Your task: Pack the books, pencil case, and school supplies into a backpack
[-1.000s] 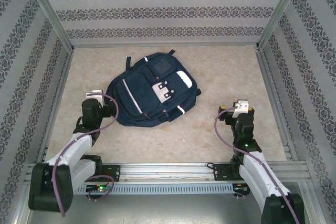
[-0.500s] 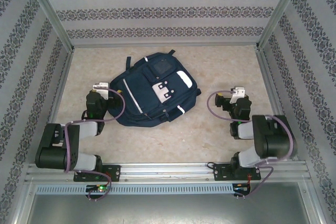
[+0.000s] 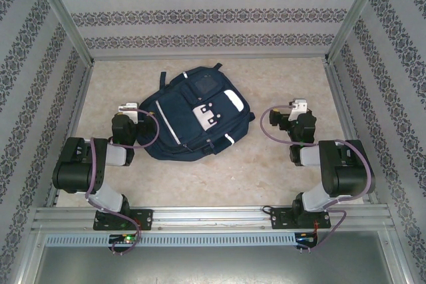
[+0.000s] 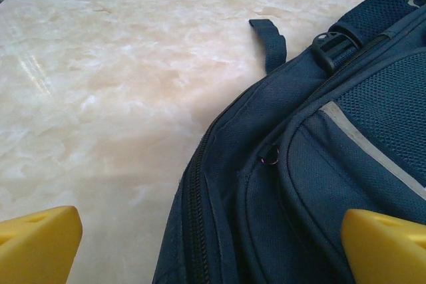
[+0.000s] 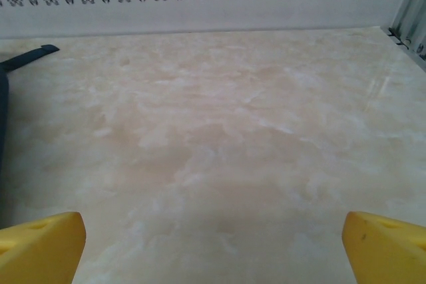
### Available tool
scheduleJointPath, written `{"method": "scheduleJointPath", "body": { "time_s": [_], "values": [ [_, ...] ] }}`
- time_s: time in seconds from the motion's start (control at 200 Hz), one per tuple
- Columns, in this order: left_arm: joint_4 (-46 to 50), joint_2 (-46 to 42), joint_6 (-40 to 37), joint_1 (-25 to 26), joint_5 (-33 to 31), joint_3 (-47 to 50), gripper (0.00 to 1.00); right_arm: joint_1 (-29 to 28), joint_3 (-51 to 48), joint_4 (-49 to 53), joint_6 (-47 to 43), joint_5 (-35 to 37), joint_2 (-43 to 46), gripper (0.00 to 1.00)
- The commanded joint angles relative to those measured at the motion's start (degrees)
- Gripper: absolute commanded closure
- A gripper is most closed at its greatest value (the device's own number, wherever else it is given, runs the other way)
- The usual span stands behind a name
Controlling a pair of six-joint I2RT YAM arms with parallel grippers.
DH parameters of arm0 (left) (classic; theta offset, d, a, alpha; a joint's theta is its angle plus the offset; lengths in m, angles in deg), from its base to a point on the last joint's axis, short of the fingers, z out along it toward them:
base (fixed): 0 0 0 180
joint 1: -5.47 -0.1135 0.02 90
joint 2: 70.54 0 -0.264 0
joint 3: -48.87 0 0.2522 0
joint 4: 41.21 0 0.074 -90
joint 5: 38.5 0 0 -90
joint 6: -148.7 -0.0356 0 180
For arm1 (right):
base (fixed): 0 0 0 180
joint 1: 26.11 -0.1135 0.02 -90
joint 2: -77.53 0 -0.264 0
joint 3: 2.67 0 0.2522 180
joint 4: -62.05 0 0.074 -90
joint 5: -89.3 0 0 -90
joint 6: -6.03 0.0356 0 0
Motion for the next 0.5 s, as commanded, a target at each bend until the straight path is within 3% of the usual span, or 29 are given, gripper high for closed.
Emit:
{"method": "scheduleJointPath", "body": {
  "time_s": [0.0,0.495],
  "values": [
    [-1.9,0.4,0.5,-0.6,0.2,-0.6,0.01,-0.9,1.3,1.2,-0.6,2.1,0.7,0.02],
    [-1.2,0.1,0.0,-0.2,0.2,-0.7,0.01,-0.7,1.6,1.7,-1.1,-0.6,0.6,0.02]
  ]
}}
